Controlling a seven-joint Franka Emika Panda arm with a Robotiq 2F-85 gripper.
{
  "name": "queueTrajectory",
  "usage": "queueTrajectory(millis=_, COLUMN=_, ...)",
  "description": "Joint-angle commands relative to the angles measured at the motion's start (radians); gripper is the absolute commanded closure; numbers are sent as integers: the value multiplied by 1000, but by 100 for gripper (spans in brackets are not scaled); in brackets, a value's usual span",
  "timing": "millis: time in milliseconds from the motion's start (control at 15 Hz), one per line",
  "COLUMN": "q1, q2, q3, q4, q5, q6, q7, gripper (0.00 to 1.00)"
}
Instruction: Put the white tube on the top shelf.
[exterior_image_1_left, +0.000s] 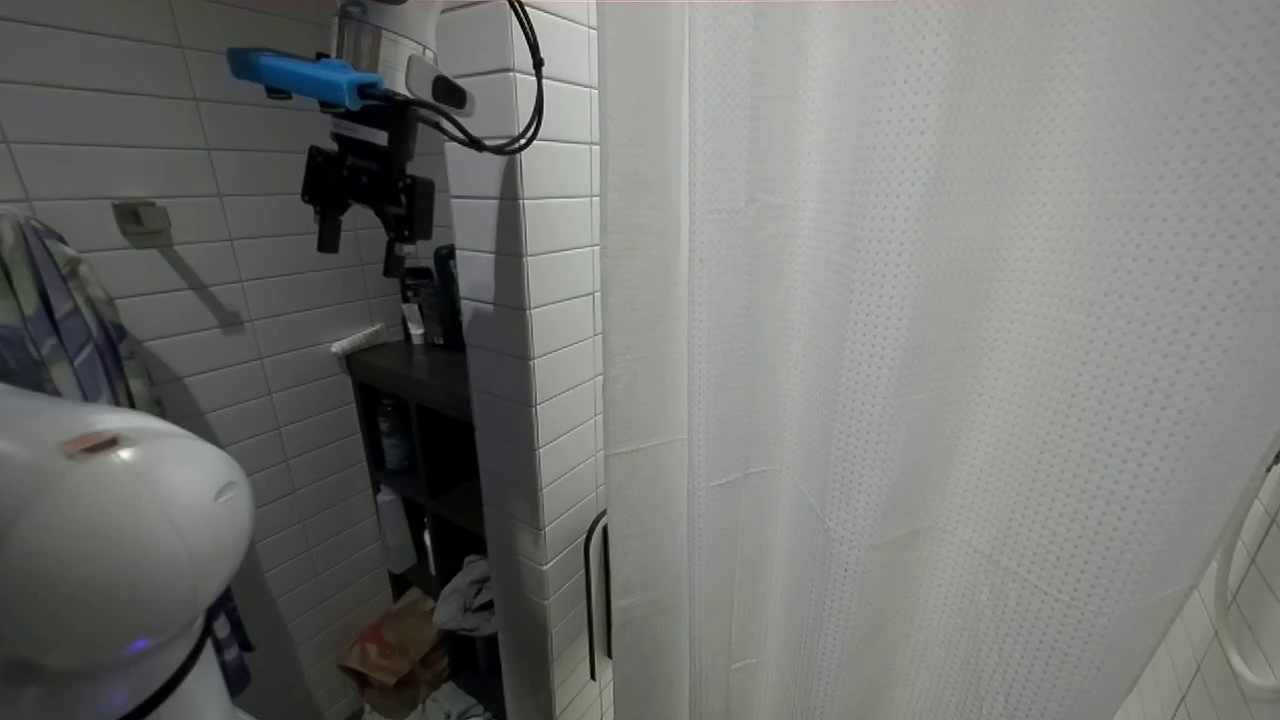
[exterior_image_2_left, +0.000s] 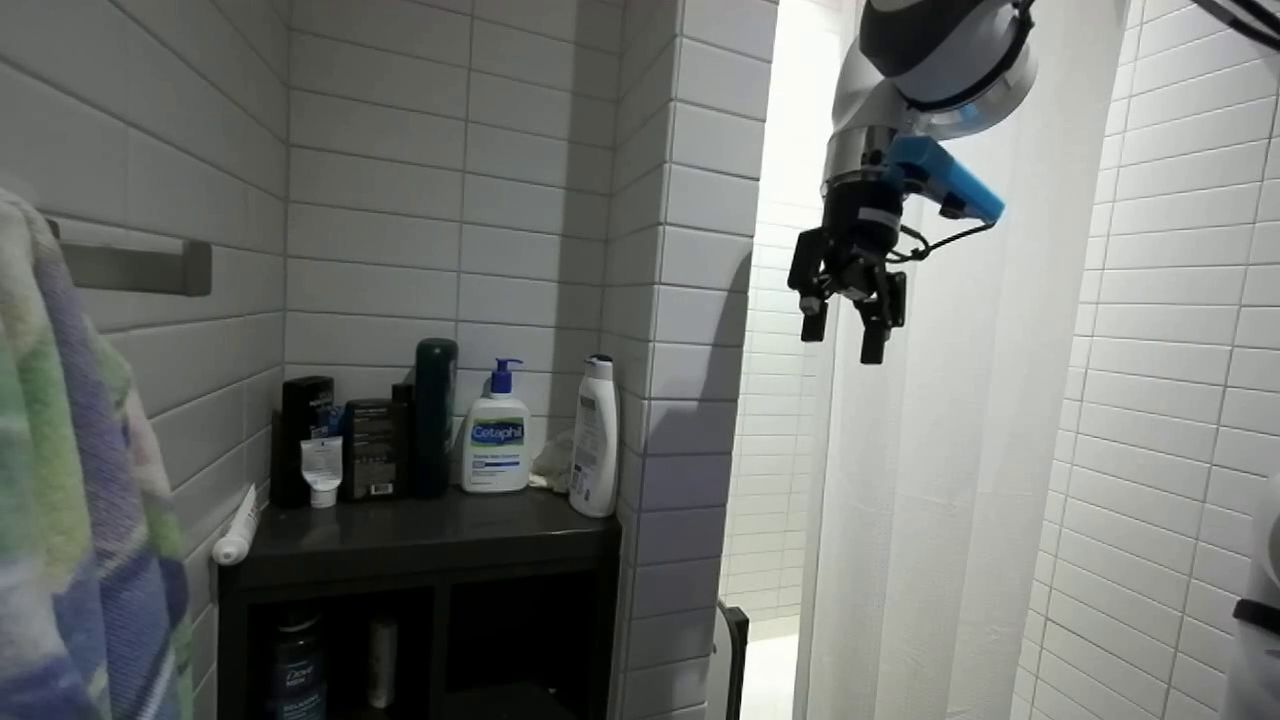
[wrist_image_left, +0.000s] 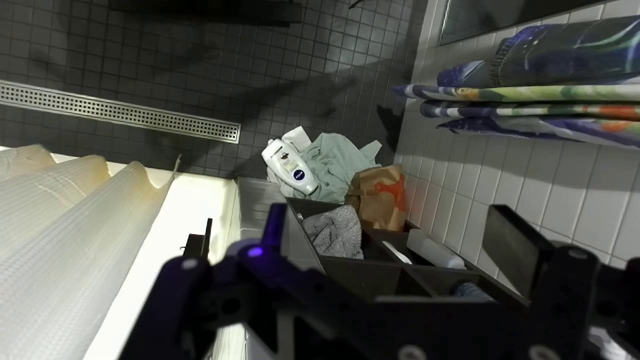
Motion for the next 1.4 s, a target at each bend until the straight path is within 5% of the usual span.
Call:
queueTrajectory(millis=0, q1=-17, q2=-1, q3=21, q4=-1, q5=11, q6=13, q7=-15, gripper=0)
queueTrajectory(millis=133, q1=-12, q2=-2, q3=21, q4=-2, q5=-5, q6=22, q7=-47, gripper=0)
queueTrajectory(millis=200, q1=41, q2=9, q3=132, q4=-15, q5=69, q6=99, q7=54, gripper=0)
queueTrajectory(millis=733, q1=163, q2=229, q3=442, q4=82, q5=74, q6=440, q7=267, gripper=0)
queueTrajectory(millis=1333, q1=171, q2=362, q3=488, q4=159, q5=-101, q6=729, q7=394, gripper=0)
